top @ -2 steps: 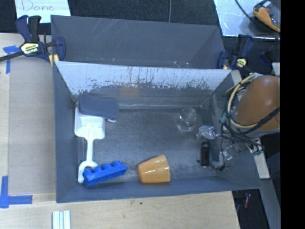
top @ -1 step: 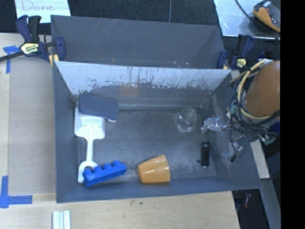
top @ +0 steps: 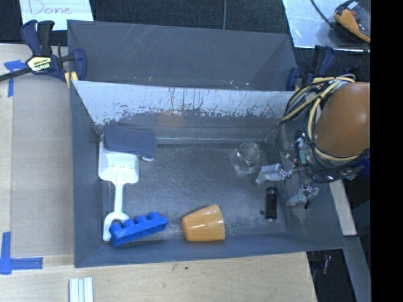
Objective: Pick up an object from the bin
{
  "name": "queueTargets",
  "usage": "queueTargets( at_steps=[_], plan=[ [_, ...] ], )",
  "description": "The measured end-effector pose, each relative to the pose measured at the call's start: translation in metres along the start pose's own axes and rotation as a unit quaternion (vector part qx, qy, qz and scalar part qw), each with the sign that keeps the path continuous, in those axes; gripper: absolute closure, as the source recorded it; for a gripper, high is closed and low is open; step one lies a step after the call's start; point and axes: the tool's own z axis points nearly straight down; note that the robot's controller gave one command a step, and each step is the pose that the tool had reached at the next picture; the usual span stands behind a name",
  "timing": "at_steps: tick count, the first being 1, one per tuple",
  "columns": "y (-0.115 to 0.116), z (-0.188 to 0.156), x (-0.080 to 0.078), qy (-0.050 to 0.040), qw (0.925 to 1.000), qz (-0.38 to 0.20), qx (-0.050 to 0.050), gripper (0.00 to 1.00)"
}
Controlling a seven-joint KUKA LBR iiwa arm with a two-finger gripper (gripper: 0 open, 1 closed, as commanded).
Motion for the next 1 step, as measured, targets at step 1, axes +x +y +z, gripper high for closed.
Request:
queueTargets(
  at_steps=[1],
  plan=[
    [0.0045, 0.0223, -0.0070, -0.0037, 0.9999, -0.009, 0.007, 0.00]
  ],
)
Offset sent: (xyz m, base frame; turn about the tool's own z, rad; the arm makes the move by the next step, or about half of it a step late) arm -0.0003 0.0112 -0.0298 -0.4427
